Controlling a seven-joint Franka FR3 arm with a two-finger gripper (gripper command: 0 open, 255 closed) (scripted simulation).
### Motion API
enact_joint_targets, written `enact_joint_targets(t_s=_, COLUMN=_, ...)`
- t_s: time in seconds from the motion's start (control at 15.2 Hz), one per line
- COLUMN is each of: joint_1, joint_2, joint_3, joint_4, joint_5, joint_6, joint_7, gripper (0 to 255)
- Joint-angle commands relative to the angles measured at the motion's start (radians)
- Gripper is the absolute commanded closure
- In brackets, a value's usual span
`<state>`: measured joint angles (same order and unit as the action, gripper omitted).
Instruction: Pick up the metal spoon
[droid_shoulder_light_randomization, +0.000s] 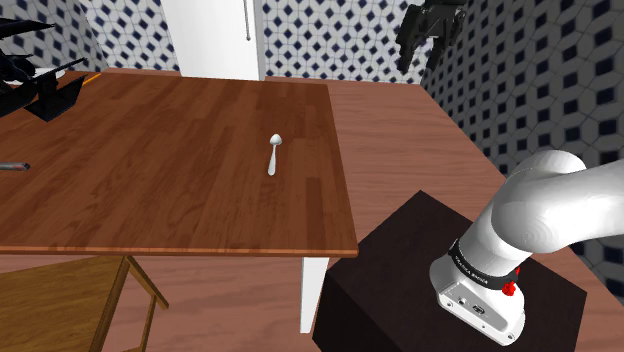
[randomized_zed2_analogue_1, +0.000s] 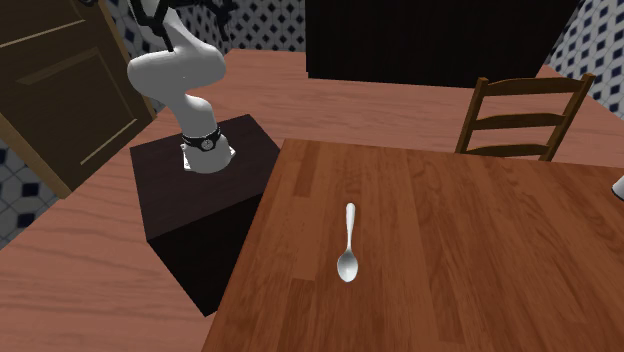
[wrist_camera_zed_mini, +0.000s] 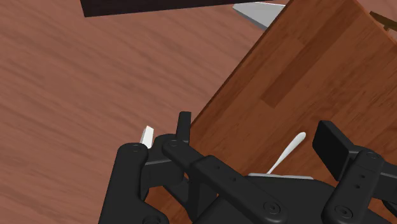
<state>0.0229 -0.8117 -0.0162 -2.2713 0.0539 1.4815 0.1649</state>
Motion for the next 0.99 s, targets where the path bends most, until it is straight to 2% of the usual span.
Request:
enact_joint_targets(t_s=0.0, joint_1=0.0, joint_2=0.0, joint_3=0.0, joint_4=0.0, joint_5=0.0, joint_6=0.0, joint_7=0.0, gripper=0)
enact_joint_targets(t_s=0.53, joint_1=-0.017, joint_2=0.158, joint_3=0.164, joint_4=-0.063, joint_5=0.034, joint_6=0.236, joint_7=0.226, gripper=0)
enact_joint_targets(t_s=0.92, joint_1=-0.044, joint_2=0.341, joint_3=0.28, joint_4=-0.04, joint_5=0.013, joint_6=0.398, joint_7=0.406, gripper=0)
